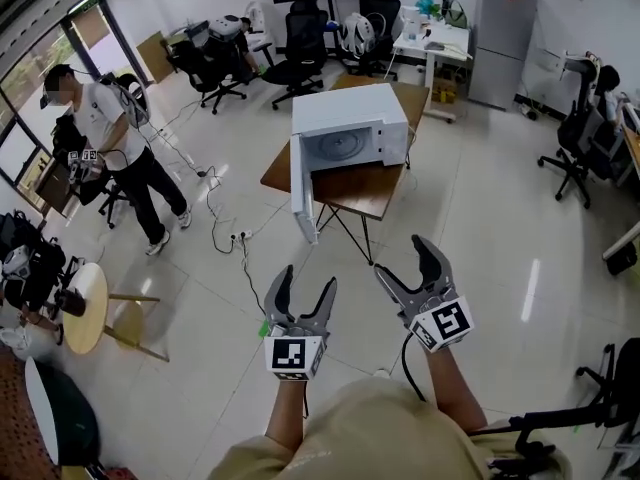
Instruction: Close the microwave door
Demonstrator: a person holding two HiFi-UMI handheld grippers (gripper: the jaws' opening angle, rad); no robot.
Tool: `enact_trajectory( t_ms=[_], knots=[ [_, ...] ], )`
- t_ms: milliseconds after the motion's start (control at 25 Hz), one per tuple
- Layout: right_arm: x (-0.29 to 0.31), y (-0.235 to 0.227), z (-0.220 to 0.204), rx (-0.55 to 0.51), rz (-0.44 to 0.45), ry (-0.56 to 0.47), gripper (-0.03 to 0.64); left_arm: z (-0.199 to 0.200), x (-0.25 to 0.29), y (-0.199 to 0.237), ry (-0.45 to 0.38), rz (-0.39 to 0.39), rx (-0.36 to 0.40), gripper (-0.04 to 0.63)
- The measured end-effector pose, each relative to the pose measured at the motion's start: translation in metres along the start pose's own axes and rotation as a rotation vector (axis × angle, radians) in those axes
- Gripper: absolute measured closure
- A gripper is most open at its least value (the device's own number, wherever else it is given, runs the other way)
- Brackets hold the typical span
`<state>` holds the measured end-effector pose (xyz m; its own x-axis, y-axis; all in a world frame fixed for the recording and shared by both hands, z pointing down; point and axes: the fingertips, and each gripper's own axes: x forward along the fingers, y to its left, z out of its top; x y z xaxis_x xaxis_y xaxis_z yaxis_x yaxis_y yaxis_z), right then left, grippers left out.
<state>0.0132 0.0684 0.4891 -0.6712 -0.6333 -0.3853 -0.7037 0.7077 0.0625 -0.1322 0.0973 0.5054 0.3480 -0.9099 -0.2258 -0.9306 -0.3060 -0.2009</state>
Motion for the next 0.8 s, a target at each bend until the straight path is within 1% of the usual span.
enact_trajectory(
  t_ms=[80, 200, 280, 360, 520, 680, 800],
  knots=[
    [0.002, -0.021, 0.001, -0.013, -0.018, 0.001, 0.255, 0.001, 0.018, -0.005, 0.001, -0.013, 0.016, 0.255],
    [0.003, -0.055, -0.008, 0.000, -0.030, 0.000, 0.255, -0.005, 0.045, -0.016, -0.001, -0.019, 0.034, 0.255],
    [0.009, -0.073, -0.025, 0.020, -0.021, 0.014, 0.255, -0.019, 0.065, -0.020, 0.037, -0.017, 0.035, 0.255],
    [0.017, -0.076, -0.044, 0.029, 0.007, 0.034, 0.255, -0.036, 0.076, -0.018, 0.098, -0.012, 0.003, 0.255],
    [0.046, -0.068, -0.072, 0.019, 0.045, 0.043, 0.255, -0.052, 0.096, 0.012, 0.029, -0.008, 0.001, 0.255],
    [0.076, -0.087, -0.095, 0.004, 0.062, 0.073, 0.253, -0.069, 0.136, 0.035, 0.020, -0.008, -0.030, 0.255],
    [0.102, -0.107, -0.106, 0.001, 0.050, 0.092, 0.253, -0.079, 0.167, 0.050, 0.021, -0.031, -0.056, 0.255]
  ],
)
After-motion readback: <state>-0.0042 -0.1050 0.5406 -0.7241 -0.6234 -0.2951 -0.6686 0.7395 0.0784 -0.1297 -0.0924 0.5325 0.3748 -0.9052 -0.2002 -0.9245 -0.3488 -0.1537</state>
